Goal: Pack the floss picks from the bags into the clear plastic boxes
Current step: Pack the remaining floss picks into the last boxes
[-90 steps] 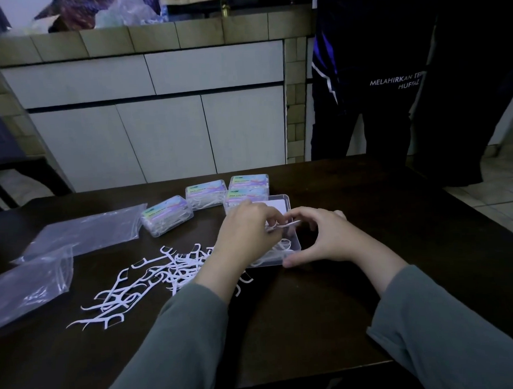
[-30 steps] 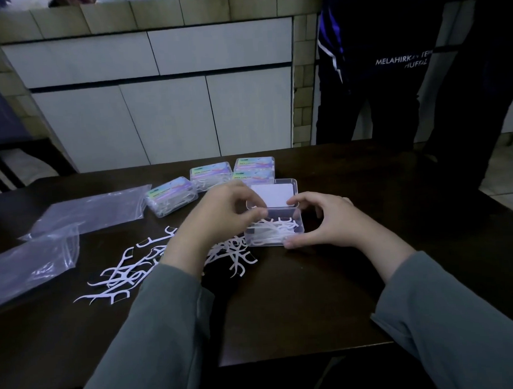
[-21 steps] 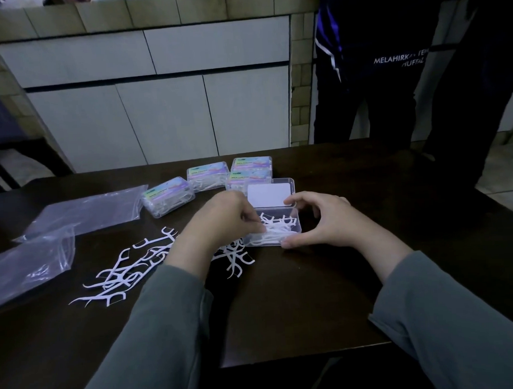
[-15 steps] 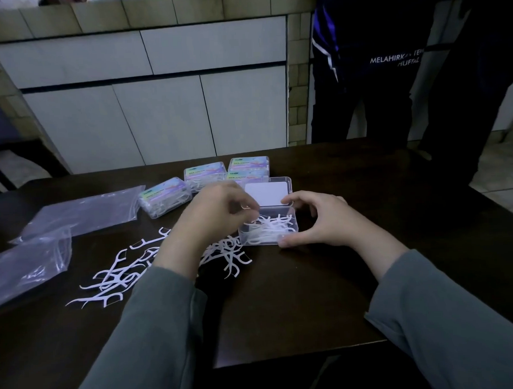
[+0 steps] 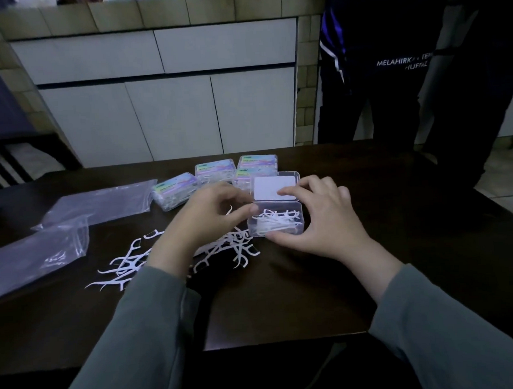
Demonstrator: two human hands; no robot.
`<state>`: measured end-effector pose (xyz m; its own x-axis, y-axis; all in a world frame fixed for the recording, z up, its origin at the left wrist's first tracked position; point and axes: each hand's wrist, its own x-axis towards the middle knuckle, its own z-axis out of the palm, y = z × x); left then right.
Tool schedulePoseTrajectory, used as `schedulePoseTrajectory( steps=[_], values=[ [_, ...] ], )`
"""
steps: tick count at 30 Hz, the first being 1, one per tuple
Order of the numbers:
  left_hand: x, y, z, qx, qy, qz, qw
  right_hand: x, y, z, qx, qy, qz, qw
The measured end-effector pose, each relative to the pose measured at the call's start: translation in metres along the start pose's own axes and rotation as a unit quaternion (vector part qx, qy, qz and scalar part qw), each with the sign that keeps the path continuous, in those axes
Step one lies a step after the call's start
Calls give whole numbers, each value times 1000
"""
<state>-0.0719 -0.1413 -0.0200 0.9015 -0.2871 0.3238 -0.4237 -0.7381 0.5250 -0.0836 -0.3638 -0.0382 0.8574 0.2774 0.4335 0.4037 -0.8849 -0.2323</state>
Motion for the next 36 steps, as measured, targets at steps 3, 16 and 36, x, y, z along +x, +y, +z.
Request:
schedulePoseTrajectory(
  steps=[3,16,36],
  values=[
    [-20,-20,-20,13,-19,-16,1000,-2,-27,-1,-19,-49,-79,995],
    [-59,-68,-41,129,-113,-99,980,30,-76,8,-182,-161,-177,954],
    [-60,-80,-40,132,-61,-112,983,42,-92,19,-180,-248,-140,942]
  ],
)
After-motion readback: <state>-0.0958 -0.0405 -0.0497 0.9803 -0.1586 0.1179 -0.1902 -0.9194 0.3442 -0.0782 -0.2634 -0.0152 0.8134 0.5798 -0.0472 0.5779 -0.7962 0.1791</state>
